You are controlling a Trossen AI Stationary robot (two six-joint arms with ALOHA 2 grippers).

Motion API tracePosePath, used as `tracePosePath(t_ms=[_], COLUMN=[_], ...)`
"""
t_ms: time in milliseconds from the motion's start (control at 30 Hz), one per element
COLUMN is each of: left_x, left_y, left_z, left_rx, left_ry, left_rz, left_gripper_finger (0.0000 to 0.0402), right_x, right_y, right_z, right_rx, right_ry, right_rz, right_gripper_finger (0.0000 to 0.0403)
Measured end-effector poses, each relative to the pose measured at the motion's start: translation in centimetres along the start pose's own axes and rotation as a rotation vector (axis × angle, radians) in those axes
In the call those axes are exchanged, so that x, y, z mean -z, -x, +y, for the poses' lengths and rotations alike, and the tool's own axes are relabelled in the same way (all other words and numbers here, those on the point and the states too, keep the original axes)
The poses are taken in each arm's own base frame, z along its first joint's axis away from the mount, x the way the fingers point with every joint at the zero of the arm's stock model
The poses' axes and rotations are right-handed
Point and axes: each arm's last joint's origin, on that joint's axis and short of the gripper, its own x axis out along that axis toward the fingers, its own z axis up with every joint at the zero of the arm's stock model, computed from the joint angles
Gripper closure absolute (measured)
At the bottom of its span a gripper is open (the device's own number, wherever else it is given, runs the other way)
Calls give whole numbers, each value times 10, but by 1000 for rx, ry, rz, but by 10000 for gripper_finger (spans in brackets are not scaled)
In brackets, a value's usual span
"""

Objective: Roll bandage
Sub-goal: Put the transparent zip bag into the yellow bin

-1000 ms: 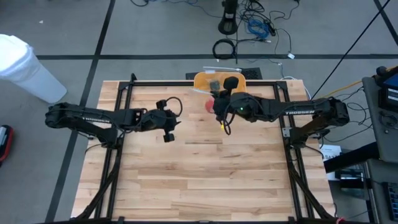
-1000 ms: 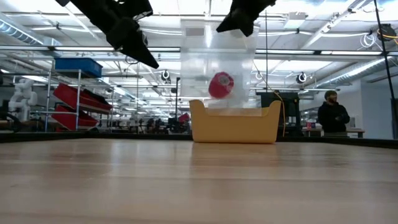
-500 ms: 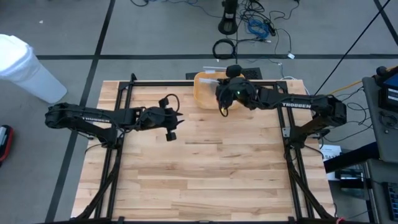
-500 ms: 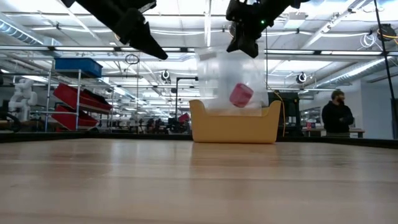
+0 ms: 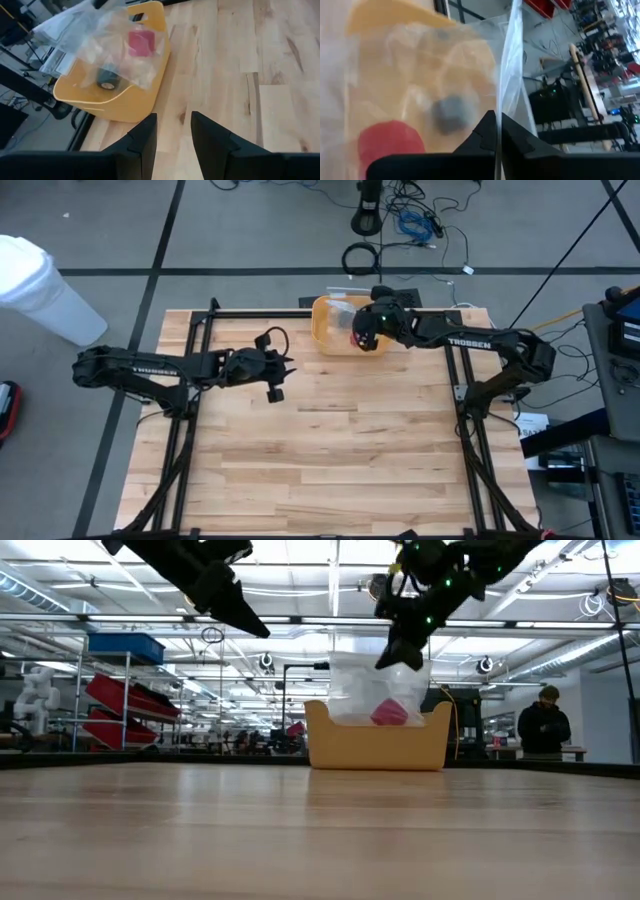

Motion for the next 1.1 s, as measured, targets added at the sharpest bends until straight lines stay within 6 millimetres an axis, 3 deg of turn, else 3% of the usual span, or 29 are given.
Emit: tracePosePath(t_ms=[233, 367, 767, 967, 1100], left_x=[2, 3, 7, 5, 5], left_y=[-2, -3, -5, -5, -5], left_z=[6, 9, 18, 18, 18], left_rx=[-19, -30, -60, -66, -65], left_ry=[10, 16, 36, 45, 44], left_rz=[15, 21, 55, 28, 32], left_gripper_finger=[276, 276, 276, 276, 276], right_x=[6, 3, 8, 9, 7], right_y=[-6, -5, -5, -5, -5], right_z=[5, 5, 4, 3, 13], right_rx=[220, 176, 284, 326, 164], right_ry=[-11, 13, -36, -357, -351], right_rz=[-31, -100, 37, 16, -30], right_gripper_finger=[403, 403, 403, 403, 403])
